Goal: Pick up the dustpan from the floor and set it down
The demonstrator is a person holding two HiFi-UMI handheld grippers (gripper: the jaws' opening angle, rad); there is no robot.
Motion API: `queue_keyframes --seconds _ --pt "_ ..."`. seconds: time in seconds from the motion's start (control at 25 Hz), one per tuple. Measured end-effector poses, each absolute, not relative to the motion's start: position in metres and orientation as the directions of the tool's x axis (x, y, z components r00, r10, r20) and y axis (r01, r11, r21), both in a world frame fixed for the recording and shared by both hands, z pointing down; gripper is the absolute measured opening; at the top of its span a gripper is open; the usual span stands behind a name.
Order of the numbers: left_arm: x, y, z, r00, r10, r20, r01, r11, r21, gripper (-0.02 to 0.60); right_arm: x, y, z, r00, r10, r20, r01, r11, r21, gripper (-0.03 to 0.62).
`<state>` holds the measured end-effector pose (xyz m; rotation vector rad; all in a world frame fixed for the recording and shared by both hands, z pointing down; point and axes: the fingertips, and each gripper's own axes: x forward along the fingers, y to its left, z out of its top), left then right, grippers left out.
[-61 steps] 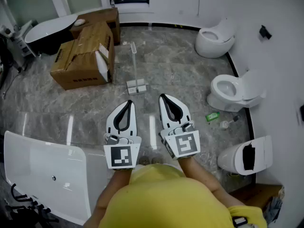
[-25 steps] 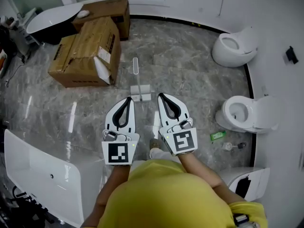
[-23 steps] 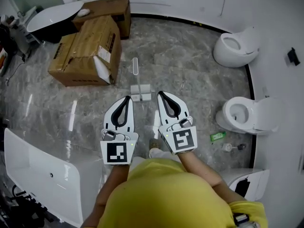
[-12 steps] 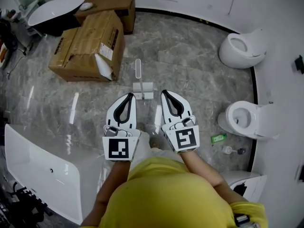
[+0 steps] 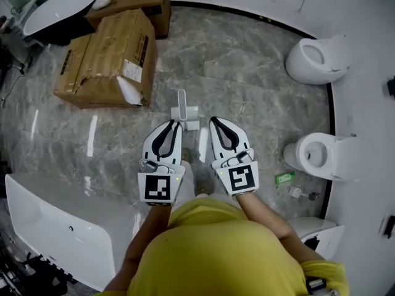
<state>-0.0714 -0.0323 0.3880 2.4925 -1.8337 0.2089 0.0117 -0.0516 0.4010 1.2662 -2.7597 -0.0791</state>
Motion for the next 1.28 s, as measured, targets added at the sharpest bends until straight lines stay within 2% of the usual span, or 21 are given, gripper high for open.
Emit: queue_keyframes --seconds 0.4,0.68,1.08,1.28 --pt "-0.095 -0.120 0.473 0.375 -0.857 0.353 -0.923 -0.380 0.058 0.105 -0.012 -0.134 0.453 -0.624 -0.760 0.179 -0.755 0.646 0.110 0.011" --pt "-0.097 -0.143 0.550 0.481 -0.712 0.511 -0.876 -0.399 0.269 0.145 -0.021 -0.168 0.495 -0.581 -0.759 0.294 -0.773 0.628 0.093 0.011" --pt "-0.083 -0.138 0.601 0.613 -0.552 0.565 -0.789 -0.389 0.476 0.223 -0.024 -0.167 0.524 -0.549 -0.753 0.362 -0.789 0.611 0.074 0.011" --pt "-0.071 -0.135 0.615 0.677 -0.478 0.560 -0.735 -0.388 0.557 0.293 -0.022 -0.168 0.523 -0.554 -0.748 0.366 -0.781 0.619 0.080 0.011"
